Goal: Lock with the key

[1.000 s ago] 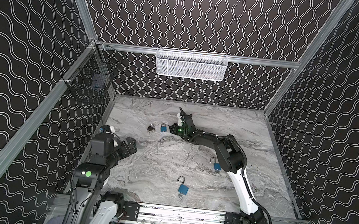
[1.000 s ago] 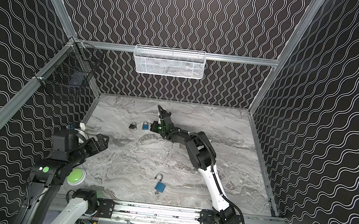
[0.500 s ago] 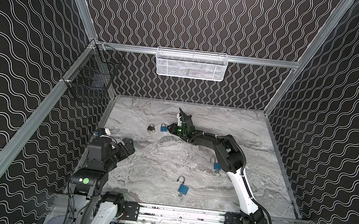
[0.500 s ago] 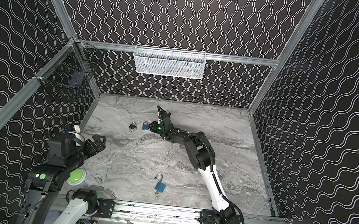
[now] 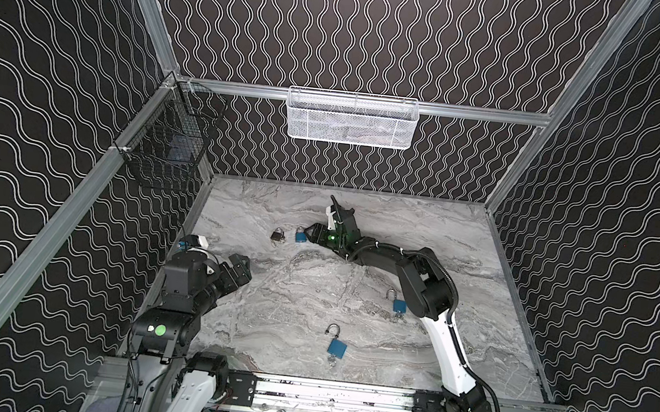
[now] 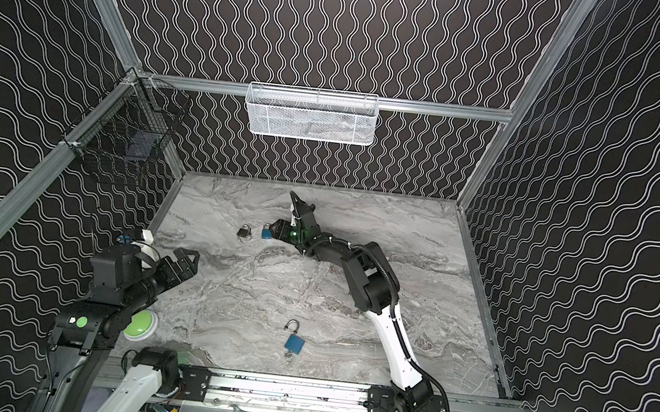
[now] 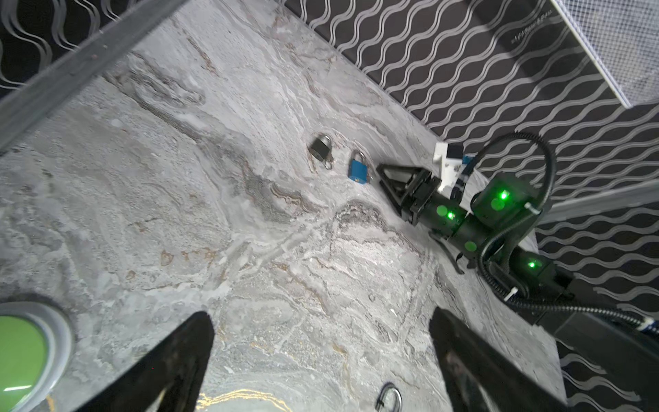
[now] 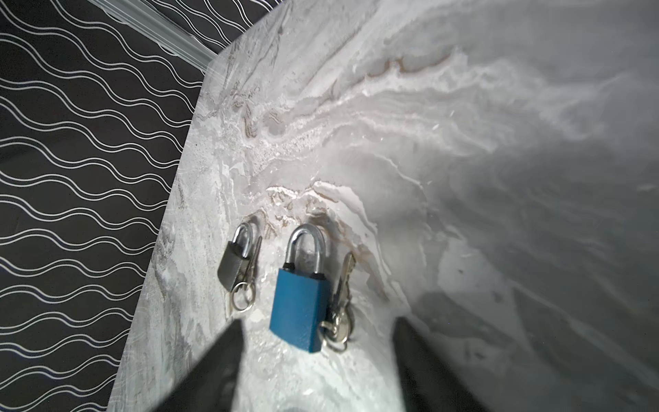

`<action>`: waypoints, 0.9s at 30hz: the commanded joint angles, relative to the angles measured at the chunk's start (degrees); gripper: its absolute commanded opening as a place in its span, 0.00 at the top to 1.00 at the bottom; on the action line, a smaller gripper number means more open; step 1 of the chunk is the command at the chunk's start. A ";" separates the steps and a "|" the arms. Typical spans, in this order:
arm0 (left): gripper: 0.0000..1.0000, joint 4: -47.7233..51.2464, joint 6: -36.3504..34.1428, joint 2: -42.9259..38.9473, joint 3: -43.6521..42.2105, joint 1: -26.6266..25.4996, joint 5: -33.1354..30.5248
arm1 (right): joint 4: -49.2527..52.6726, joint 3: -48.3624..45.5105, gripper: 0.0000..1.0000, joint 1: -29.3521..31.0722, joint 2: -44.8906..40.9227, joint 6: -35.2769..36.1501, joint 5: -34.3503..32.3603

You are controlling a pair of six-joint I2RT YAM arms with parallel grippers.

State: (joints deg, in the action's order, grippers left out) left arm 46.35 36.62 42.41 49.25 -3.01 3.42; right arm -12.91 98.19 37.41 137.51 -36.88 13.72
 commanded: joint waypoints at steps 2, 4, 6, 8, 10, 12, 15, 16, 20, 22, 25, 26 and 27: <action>0.01 -1.68 -1.31 1.68 0.49 0.08 5.27 | 5.64 -0.86 0.00 -1.04 -4.93 5.18 -1.64; 0.01 -1.51 -2.72 3.44 0.99 0.09 7.24 | 7.12 -2.63 0.00 -1.58 -7.70 6.83 -2.21; 0.02 -0.79 -3.45 5.72 1.41 0.10 8.97 | 9.44 -4.13 0.00 -2.27 -10.29 8.00 -2.89; 0.01 -1.09 -3.24 7.63 0.76 0.10 10.09 | 11.68 -6.22 0.00 -2.81 -13.47 9.40 -3.76; 0.01 -1.96 -3.11 8.53 -0.32 0.10 10.75 | 14.84 -8.13 0.00 -3.19 -16.59 9.80 -6.84; 0.01 -2.04 -3.25 9.17 -1.24 0.10 10.71 | 17.73 -10.72 0.00 -3.80 -19.95 9.46 -9.64; 0.01 -1.54 -4.27 10.13 -1.72 0.02 11.31 | 20.60 -16.52 0.00 -5.32 -25.77 7.15 -12.18; 0.01 -1.65 -4.57 10.44 -2.01 0.02 11.80 | 21.06 -19.01 0.00 -5.90 -28.06 6.10 -13.03; 0.01 -1.92 -5.66 11.98 -2.89 -0.40 13.77 | 21.60 -29.58 0.00 -8.60 -37.04 3.11 -13.31; 0.01 -2.34 -5.44 12.33 -3.28 -1.32 13.49 | 21.34 -34.46 0.00 -9.55 -41.32 2.55 -13.73; 0.01 -2.54 -4.98 13.02 -3.72 -3.80 11.80 | 21.93 -40.51 0.00 -10.55 -47.00 1.54 -14.70; 0.01 -2.50 -4.60 13.45 -3.76 -4.90 10.99 | 22.20 -42.85 0.00 -10.84 -48.45 1.27 -14.84; 0.01 -3.01 -4.08 13.79 -3.85 -6.60 10.11 | 22.41 -44.55 0.00 -11.09 -50.02 1.09 -14.63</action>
State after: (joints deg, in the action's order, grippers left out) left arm 45.91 32.64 55.51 45.63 -7.51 15.16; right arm 8.29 56.73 26.87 90.06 -33.89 0.45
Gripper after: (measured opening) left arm 0.986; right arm 0.998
